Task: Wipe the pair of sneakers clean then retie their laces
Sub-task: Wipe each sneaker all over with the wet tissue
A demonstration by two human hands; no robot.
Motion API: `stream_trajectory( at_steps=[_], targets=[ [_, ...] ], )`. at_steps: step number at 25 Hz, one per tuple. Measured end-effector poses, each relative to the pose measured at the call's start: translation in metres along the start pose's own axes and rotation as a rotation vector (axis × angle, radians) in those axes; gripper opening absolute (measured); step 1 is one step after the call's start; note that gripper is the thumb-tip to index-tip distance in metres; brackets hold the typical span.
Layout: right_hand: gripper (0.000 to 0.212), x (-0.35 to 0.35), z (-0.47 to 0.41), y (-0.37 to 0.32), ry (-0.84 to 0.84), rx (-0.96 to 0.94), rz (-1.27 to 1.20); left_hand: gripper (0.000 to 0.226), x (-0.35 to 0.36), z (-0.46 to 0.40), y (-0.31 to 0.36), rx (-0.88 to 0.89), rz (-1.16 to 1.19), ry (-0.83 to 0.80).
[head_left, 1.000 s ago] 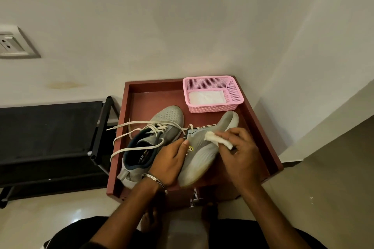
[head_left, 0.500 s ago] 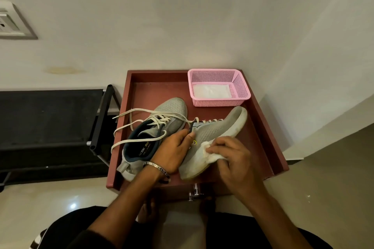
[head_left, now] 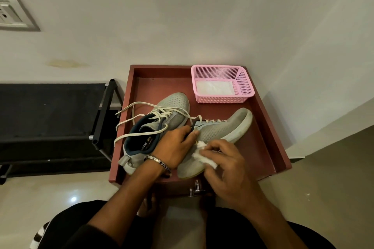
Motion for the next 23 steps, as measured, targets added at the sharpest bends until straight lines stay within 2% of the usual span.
stream_trajectory(
  at_steps=[2, 5, 7, 11, 12, 15, 17, 21, 23],
  targets=[
    [0.029, -0.005, -0.001, 0.008, 0.007, -0.054, 0.020, 0.044, -0.001, -0.001, 0.001, -0.015, 0.028, -0.026],
    [0.028, -0.024, -0.003, 0.037, 0.153, 0.095, 0.153, 0.043, -0.002, -0.002, -0.001, -0.046, 0.056, -0.079],
    [0.027, -0.021, -0.001, 0.030, 0.189, 0.100, 0.112, 0.041, -0.001, -0.001, -0.001, -0.056, 0.084, -0.106],
    [0.025, 0.012, 0.002, -0.020, -0.054, -0.142, -0.042, 0.040, 0.002, -0.002, -0.001, -0.053, 0.127, -0.113],
    [0.024, 0.011, 0.001, -0.017, -0.056, -0.165, -0.033, 0.041, 0.002, -0.002, -0.002, -0.054, 0.129, -0.104],
    [0.022, -0.013, -0.001, 0.023, 0.152, 0.021, 0.060, 0.041, 0.002, -0.002, -0.003, -0.065, 0.108, -0.082],
    [0.023, -0.017, 0.001, 0.025, 0.200, 0.111, 0.076, 0.040, 0.002, -0.002, -0.003, -0.078, 0.099, -0.078],
    [0.021, 0.013, 0.006, -0.026, 0.002, -0.151, 0.036, 0.039, 0.002, -0.003, -0.003, -0.075, 0.107, -0.090],
    [0.021, 0.007, 0.005, -0.013, 0.019, -0.148, 0.044, 0.039, 0.002, -0.002, -0.002, -0.082, 0.117, -0.100]
  ],
)
Point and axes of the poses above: each hand's wrist, its own z-axis away from the middle knuckle, its own x-axis out of the palm, y = z × x, the point moved 4 cm from there along -z, towards the middle knuckle, and after that the axes turned 15 degrees about -x, right-handed, at the moved point
